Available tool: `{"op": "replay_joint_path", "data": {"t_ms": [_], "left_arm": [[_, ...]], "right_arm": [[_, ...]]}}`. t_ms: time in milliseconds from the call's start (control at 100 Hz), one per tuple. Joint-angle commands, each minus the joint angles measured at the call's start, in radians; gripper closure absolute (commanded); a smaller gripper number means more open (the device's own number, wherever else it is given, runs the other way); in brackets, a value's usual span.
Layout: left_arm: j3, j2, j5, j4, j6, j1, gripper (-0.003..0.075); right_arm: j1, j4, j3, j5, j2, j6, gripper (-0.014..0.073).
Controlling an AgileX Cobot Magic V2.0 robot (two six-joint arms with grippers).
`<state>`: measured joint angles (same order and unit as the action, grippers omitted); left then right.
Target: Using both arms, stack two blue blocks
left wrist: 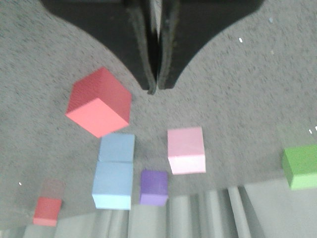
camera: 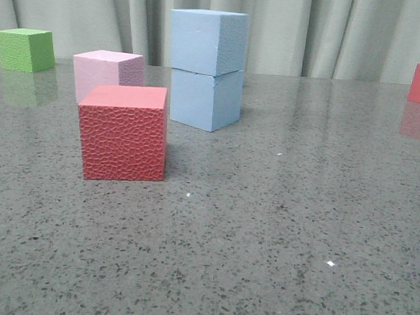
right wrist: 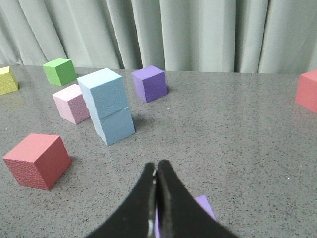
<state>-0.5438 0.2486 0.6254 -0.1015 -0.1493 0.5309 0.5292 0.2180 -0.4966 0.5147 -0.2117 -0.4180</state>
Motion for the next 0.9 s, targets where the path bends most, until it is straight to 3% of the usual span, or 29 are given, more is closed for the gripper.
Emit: {"op": "replay_joint_path", "data": {"t_ms": [0,120,310,660,890], "left_arm": [[0.030,-0.006,-0.204,-0.055,-0.007,-0.019,0.0739],[0.138,-0.050,-0.392,-0.057,-0.007,-0.096,0.0739],[0.318,-0.149,-0.552,-0.053,0.000,-0.232,0.0739],[0.527,-0.289,-0.606,0.075,0.084,-0.437,0.0739],[0.573,-0.289,-0.597,0.081,0.087,-0.467,0.0739]], "right_arm": [[-0.001,0.021,-0.025,-0.079,-0.009,0.008,0.0662],[-0.001,0.021,-0.025,-0.079,-0.009,0.008,0.0662],[-0.001,0.021,-0.025,-0.079,-0.009,0.008,0.0662],[-0.001,0.021,-0.025,-0.079,-0.009,0.008,0.0662],[-0.001,0.021,-0.025,-0.078,-0.009,0.008,0.0662]]}}
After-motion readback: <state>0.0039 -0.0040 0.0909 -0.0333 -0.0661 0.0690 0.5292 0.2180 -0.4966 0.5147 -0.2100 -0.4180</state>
